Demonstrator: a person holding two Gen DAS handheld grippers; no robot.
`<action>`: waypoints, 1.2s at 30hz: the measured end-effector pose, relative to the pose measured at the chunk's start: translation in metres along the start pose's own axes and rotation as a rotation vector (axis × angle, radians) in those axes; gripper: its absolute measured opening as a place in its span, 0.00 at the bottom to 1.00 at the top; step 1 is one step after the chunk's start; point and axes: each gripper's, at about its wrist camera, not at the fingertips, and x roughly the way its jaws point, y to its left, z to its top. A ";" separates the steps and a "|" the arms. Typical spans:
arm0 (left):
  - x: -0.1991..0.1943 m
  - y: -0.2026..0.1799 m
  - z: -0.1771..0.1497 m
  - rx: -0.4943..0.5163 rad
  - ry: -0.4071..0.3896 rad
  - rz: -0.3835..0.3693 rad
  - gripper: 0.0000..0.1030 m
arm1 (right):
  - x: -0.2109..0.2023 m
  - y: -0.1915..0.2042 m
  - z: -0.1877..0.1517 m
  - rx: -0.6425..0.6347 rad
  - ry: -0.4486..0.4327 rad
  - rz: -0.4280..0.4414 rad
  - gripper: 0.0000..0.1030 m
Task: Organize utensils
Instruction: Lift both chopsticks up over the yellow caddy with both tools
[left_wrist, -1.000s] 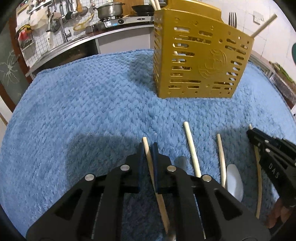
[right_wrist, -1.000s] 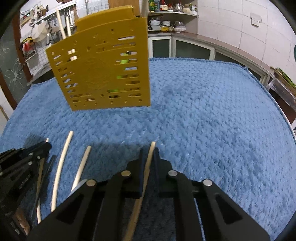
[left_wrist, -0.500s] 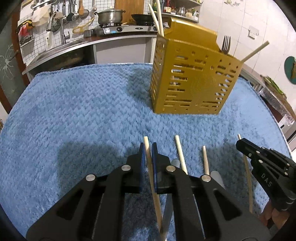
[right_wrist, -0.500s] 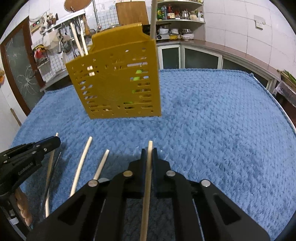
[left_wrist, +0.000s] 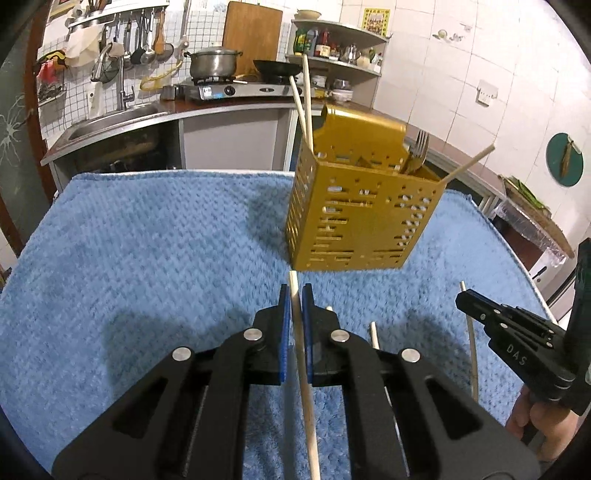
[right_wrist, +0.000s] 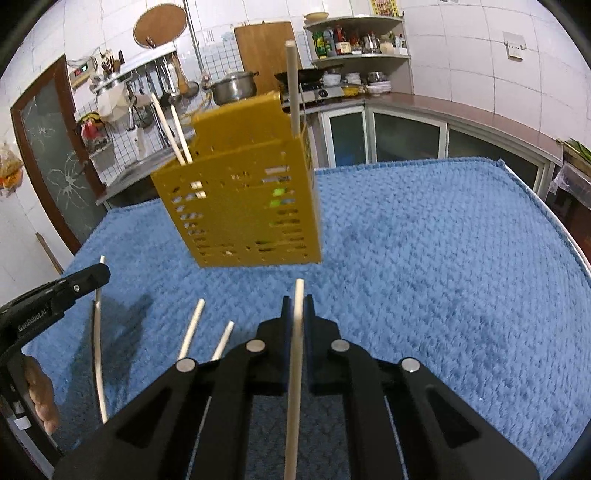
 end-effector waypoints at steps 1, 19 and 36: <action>-0.004 0.000 0.002 0.001 -0.009 -0.004 0.04 | -0.003 0.000 0.002 -0.001 -0.007 0.004 0.06; -0.053 -0.017 0.029 0.040 -0.130 -0.068 0.04 | -0.050 0.007 0.030 -0.065 -0.132 0.020 0.05; -0.069 -0.022 0.062 0.069 -0.201 -0.074 0.04 | -0.082 0.015 0.071 -0.099 -0.258 0.009 0.05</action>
